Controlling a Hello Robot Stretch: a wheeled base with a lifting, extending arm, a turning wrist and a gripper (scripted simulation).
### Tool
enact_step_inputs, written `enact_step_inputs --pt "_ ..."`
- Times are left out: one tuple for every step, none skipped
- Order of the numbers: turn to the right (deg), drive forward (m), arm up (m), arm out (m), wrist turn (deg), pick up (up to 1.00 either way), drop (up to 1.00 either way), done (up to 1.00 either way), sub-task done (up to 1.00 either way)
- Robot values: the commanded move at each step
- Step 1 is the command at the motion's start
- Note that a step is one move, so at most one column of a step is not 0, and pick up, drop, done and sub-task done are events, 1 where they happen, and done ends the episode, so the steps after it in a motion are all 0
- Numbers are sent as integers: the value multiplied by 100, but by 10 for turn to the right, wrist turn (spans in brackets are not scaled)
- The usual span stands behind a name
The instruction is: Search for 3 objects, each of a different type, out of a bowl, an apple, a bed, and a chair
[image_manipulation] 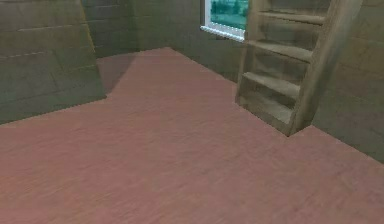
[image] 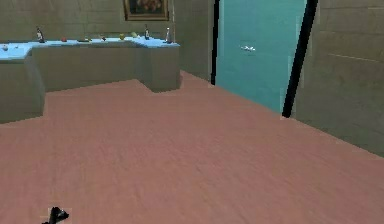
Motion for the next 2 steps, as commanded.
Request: enact_step_inputs --pt "60 0 0 0 0 0 0 0 0" --pt "0 65 0 0 0 0 0 0 0"
